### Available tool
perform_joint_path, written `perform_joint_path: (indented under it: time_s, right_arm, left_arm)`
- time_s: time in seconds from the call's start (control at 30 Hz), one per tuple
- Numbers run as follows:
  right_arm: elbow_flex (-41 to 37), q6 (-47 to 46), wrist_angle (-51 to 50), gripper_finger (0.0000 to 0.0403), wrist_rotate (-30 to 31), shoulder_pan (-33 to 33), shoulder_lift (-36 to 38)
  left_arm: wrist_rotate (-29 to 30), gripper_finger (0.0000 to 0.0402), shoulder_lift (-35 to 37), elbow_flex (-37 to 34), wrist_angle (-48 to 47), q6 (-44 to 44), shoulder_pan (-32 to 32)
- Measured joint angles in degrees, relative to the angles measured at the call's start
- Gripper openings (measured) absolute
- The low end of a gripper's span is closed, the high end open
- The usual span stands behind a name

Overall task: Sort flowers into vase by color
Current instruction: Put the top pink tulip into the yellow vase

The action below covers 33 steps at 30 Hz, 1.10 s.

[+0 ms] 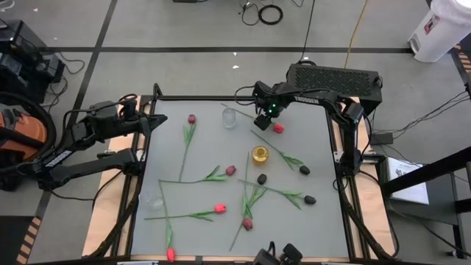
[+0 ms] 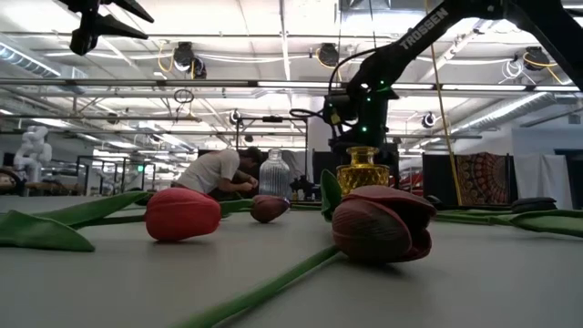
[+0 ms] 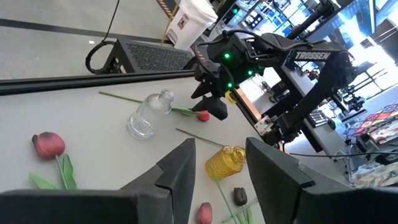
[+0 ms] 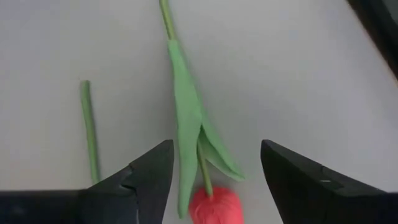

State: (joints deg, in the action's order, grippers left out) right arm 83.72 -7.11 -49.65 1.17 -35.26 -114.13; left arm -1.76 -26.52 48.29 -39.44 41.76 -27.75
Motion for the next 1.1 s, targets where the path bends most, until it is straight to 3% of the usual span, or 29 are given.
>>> perform_joint_path:
  time_s: [1.1]
  right_arm:
    - [-0.02, -2.55, -0.14, 0.0233, -1.41, -0.35, -4.79]
  left_arm:
    - [0.37, 0.0148, 0.00, 0.00, -0.02, -0.07, 0.00]
